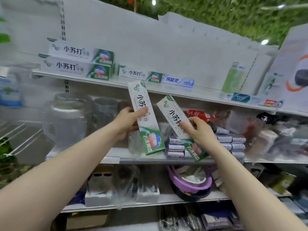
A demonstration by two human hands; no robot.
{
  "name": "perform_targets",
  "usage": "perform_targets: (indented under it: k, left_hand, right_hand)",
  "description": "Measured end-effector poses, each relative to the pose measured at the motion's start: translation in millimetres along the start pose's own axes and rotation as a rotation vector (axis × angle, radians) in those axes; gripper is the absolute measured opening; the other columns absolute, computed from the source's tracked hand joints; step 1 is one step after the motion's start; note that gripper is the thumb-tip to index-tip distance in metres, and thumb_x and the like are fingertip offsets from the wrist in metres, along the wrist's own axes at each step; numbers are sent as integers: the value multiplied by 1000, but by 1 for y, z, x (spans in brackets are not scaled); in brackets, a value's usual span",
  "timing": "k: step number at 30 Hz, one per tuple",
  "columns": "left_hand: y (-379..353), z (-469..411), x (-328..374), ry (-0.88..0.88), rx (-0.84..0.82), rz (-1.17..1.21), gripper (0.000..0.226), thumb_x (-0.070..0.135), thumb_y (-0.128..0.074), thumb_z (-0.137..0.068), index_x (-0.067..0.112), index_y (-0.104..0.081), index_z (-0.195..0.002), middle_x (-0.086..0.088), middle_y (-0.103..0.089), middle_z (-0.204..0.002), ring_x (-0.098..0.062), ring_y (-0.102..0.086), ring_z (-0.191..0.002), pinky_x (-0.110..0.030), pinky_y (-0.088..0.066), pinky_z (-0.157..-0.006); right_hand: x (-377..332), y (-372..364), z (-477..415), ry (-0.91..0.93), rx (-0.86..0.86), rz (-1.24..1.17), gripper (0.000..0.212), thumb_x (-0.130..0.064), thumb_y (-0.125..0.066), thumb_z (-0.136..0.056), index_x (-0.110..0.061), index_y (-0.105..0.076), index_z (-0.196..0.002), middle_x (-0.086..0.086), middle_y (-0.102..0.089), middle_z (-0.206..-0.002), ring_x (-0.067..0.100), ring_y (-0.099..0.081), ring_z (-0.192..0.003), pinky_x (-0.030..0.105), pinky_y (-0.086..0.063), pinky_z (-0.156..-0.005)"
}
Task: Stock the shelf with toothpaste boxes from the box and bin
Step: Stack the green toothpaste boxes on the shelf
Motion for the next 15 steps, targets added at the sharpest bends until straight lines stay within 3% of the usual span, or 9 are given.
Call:
perform_targets:
  k: [4, 8, 12, 15]
  left_hand:
    - [-12, -15, 19, -43, 82, 72, 47, 29, -69, -88, 3, -54, -124, -10, -73, -105, -19, -72, -86, -27, -58, -63]
    - [-12, -30, 34, -84, 137, 81, 45, 29, -69, -88, 3, -56, -121, -9, -74, -101, -18, -73, -81, -25, -57, -59]
    - [-6, -52, 49, -128, 170, 73, 24, 27, -66, -90, 9, -62, -105, -4, -75, -91, -15, -73, -76, -26, -57, -61]
    - [0, -67, 60, -152, 193, 69, 20, 28, -67, -89, 11, -61, -96, -3, -75, -87, -16, -72, -72, -28, -60, -61]
  right_hand:
    - [-3, 26, -29, 85, -54, 17, 41, -50, -60, -91, -20, -62, -118, -7, -67, -97, -1, -62, -74, 10, -40, -49]
    - [-20, 39, -65, 158, -71, -1, 37, -49, -64, -89, -20, -67, -112, -11, -68, -86, 1, -63, -69, 10, -41, -47]
    - [-45, 42, -109, 245, -40, 33, 35, -46, -70, -86, -18, -71, -107, 1, -71, -91, 16, -67, -74, 30, -55, -63]
    - [-60, 36, -143, 280, -61, 14, 31, -41, -71, -86, -13, -69, -98, 12, -68, -87, 27, -69, -68, 45, -59, -60]
Point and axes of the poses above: each hand's wrist, its own z-axis away from the middle knuckle, its own y-axis out of the back of the hand, x = y × z, the point moved 6 cm from there along -z, towards the middle knuckle
